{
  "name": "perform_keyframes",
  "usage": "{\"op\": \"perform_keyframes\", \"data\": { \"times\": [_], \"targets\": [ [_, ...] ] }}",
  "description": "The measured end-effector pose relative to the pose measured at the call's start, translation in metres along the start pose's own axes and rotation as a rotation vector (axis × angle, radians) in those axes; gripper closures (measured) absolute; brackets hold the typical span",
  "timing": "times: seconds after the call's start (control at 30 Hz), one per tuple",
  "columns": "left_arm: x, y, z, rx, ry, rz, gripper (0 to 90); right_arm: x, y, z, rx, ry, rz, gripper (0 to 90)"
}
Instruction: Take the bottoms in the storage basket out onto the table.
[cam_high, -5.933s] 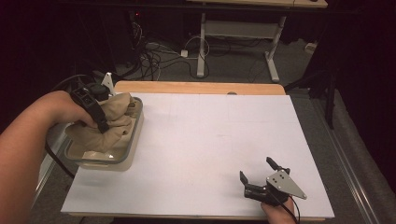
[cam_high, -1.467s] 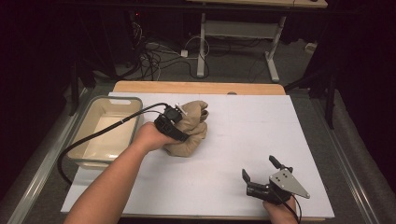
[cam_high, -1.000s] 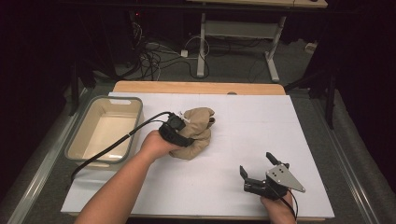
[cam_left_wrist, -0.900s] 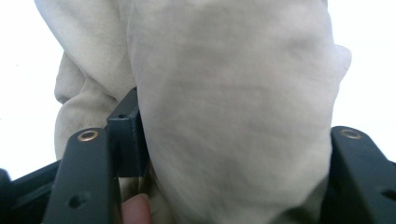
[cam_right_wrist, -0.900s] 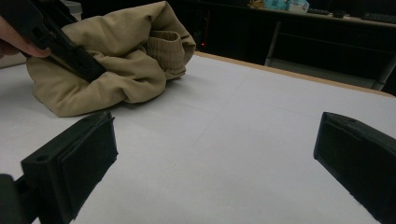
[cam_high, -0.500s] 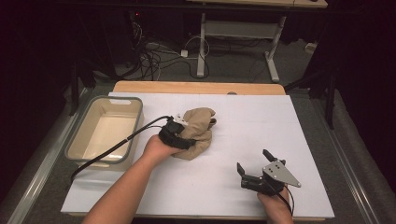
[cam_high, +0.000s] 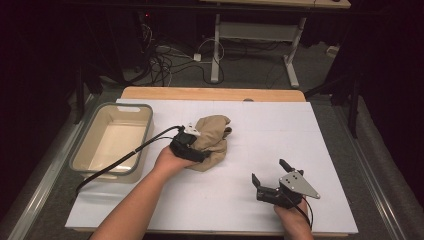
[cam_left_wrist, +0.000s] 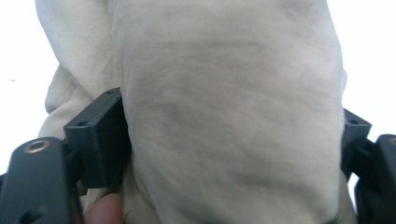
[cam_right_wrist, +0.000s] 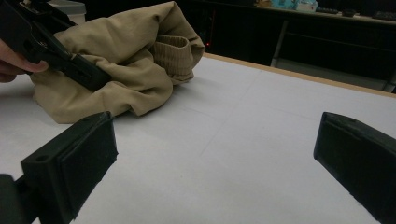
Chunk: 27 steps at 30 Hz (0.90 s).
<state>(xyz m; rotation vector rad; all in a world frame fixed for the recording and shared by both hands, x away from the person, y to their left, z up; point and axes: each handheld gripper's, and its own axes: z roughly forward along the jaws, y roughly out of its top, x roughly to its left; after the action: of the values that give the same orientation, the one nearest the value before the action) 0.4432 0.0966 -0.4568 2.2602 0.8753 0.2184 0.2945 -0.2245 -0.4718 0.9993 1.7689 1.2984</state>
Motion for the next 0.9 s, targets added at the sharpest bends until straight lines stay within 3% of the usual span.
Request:
{"op": "perform_keyframes", "data": {
  "times": [0.13,0.4,0.53,0.9],
  "targets": [
    [-0.0013,-0.0033,0.0001,-0.023,0.011,0.022,14.4,0.0020,0.0006,0.0042,0.002,0.011,-0.003,0.3],
    [-0.0013,-0.0035,0.0010,-0.034,0.009,0.005,10.0,0.0014,0.0007,0.0042,0.001,0.015,-0.002,0.3],
    [-0.0011,-0.0028,0.0002,-0.034,0.005,-0.001,0.3,0.0006,0.0006,0.0029,0.000,0.011,0.000,0.3],
    [-0.0031,0.0011,-0.0087,-0.042,-0.004,-0.007,0.0,0.0020,0.0016,0.0019,-0.005,0.014,-0.004,0.3]
  ]
}}
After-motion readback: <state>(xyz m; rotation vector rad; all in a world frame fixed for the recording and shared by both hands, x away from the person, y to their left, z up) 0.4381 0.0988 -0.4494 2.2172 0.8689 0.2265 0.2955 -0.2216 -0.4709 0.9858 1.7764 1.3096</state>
